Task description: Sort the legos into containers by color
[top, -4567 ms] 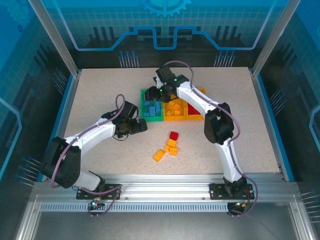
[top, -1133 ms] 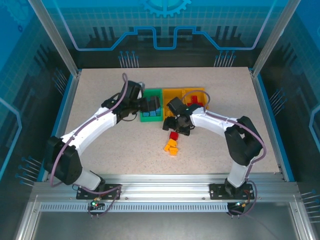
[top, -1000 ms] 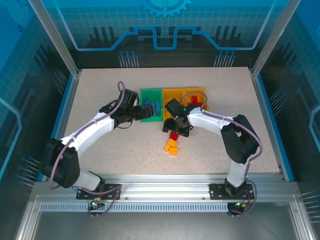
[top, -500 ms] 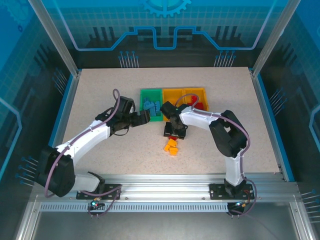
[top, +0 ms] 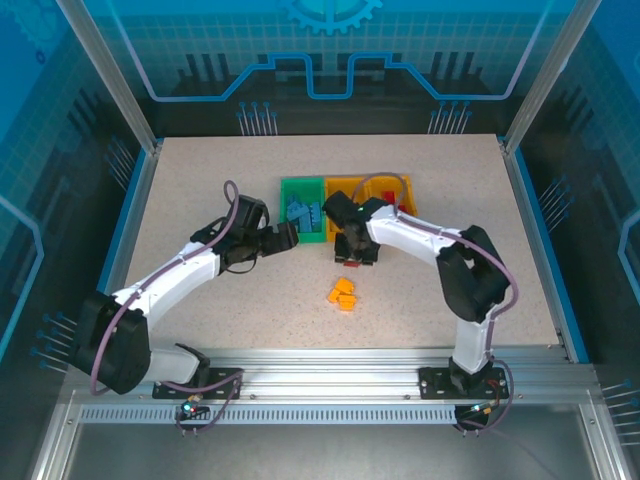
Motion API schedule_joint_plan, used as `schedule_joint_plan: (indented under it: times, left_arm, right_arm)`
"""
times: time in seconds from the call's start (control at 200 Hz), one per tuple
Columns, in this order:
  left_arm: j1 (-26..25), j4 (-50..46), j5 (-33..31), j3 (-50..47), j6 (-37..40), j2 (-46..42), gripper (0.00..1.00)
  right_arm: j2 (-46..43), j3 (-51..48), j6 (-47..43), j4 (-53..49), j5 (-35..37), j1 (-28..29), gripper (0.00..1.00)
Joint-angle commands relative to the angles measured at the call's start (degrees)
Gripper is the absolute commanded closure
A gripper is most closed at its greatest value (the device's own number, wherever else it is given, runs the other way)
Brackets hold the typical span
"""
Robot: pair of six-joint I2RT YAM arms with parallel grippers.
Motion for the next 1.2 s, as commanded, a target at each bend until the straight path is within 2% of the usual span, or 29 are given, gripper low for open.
schedule_joint_plan:
  times: [0.0,0.135,0.235,0.49,0.625,0.705,0.785,0.895,1.195]
  left_arm:
    - [0.46,0.82,2.33,-1.51,-1.59,-0.46,0.01]
    - [-0.77,3.01,5.33,-3.04,-2.92,0.38,0.01]
    - [-4.11,3.15,5.06,-2.51,-2.63,1.9,0.01]
    - [-13.79,0.53,3.61,3.23,0.69,9.08,0.01]
    - [-16.88,-0.52,4.81,6.34,1.91,13.06,0.01]
    - [-18.52,-1.0,4.96,7.75,2.77,14.72,0.01]
    - [-19.94,-1.34,5.23,8.9,3.9,16.18,0.01]
    - [-21.72,-2.13,6.02,10.86,6.82,18.24,0.04]
    - [-25.68,-8.87,4.52,19.23,17.25,25.85,0.1]
  right_arm:
    - [-5.6,2.83,-5.07,-3.98,4.61,-5.32,0.67]
    - [-5.87,4.04,-11.22,-2.49,4.2,-12.73,0.67]
    - [-2.26,7.28,-14.68,-3.13,4.0,-16.51,0.67]
    - [8.48,18.36,-17.89,-4.95,2.39,-21.63,0.64]
    - [14.19,25.58,-18.68,-7.7,2.06,-22.85,0.58]
    - [14.98,27.23,-18.41,-7.93,1.66,-23.53,0.44]
    - [14.4,27.6,-18.29,-8.01,1.11,-23.79,0.38]
    - [11.73,25.69,-18.24,-7.57,-0.47,-23.71,0.19]
    - [-3.06,12.03,-16.23,-2.14,-4.83,-23.53,0.14]
